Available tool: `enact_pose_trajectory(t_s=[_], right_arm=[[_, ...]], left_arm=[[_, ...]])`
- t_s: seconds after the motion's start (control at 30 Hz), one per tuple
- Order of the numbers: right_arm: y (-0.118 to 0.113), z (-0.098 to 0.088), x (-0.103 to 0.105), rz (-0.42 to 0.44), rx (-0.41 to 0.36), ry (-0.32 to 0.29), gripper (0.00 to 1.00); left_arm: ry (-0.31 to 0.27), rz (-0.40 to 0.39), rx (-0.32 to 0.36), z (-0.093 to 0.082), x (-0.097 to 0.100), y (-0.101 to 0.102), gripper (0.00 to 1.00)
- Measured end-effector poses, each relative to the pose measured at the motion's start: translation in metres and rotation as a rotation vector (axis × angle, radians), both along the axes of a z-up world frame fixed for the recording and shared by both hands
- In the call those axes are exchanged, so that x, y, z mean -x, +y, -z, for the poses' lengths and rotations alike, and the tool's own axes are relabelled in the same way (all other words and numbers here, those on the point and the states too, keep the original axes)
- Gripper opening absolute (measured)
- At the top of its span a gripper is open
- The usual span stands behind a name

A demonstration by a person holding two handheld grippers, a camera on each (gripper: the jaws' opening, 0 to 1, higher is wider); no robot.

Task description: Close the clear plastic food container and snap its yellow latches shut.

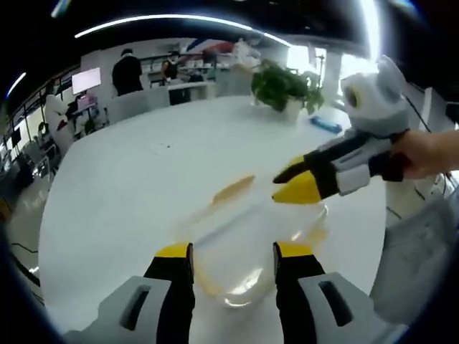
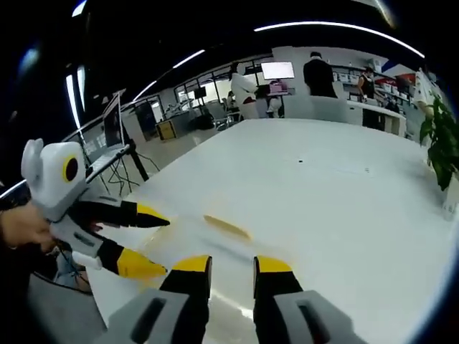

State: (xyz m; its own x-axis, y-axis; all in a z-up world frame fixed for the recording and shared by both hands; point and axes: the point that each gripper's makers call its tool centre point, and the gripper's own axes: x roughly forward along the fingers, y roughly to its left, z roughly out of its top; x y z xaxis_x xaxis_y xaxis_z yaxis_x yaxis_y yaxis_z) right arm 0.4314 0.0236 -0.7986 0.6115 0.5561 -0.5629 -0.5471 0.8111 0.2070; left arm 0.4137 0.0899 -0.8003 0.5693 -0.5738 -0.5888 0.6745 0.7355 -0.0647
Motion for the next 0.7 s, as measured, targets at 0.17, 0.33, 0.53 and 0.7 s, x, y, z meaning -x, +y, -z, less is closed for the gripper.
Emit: enact_pose_trajectory(t_s=[0.17,0.33,0.53,0.7], right_arm=[[0.012,-0.002,-0.007,-0.044,0.007,-0.007,0.20],[0.021,-0.007,-0.016,-0.073,0.011,-0.022,0.20],[0.025,-0.005,-0.023,-0.107,0.018,-0.016,0.21],[0.029,0.000,-0.025,-0.187,0.023,0.005,0.25]], left_arm=[[-0.024,0.071,-0.037,0.002,0.009,-0.006,0.44],[-0.048,0.137,-0.048,0.003,0.018,-0.013,0.45],[-0.069,0.171,-0.055,0.003,0.020,-0.017,0.46],[-0.128,0.233,-0.093,0.000,0.023,-0.019,0.45]])
